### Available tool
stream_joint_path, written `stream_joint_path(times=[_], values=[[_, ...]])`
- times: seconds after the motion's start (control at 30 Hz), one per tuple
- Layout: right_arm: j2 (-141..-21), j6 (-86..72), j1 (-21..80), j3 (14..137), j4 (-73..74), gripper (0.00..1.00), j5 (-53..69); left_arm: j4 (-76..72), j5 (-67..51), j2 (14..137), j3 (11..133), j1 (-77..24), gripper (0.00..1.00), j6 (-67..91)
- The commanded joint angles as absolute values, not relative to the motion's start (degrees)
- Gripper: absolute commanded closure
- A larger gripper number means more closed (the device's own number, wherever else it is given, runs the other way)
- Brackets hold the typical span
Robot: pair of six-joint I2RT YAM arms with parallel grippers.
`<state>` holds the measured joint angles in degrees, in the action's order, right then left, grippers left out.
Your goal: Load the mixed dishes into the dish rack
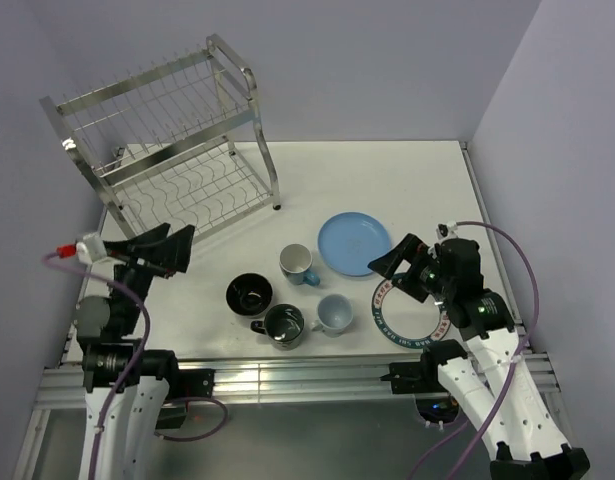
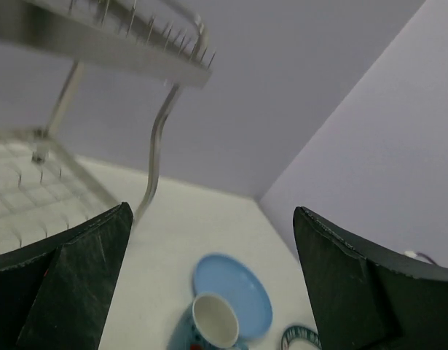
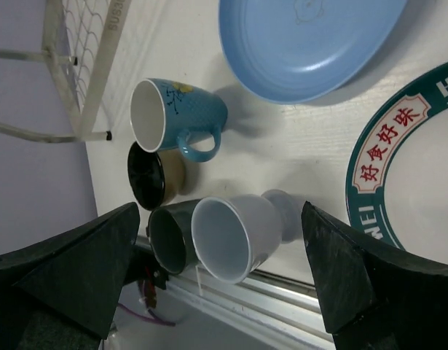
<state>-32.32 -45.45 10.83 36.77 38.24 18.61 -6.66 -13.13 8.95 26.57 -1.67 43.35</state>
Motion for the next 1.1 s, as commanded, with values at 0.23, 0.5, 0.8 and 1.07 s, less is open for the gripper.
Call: stream_joint_path(times=[0.23, 0.5, 0.8, 1.07], values=[[-44.0, -38.1, 12.6, 51.0, 49.1, 0.01, 27.9, 39.1, -11.6, 27.8, 58.5, -1.4, 0.01, 63.4], [-54.4, -33.5, 27.0, 66.4, 56.7, 0.04, 16.0, 58.1, -23.3, 32.5, 63.0, -1.4, 0.01, 59.1], [-52.4, -31.6, 27.1, 66.6, 56.4, 0.04, 14.7, 52.8, -32.0, 16.4, 40.8, -1.4, 0.01, 71.4], [-50.1, -28.7, 27.0, 65.6, 57.7, 0.04, 12.6, 66.3, -10.6, 36.3, 50.7, -1.4, 0.21, 50.4]])
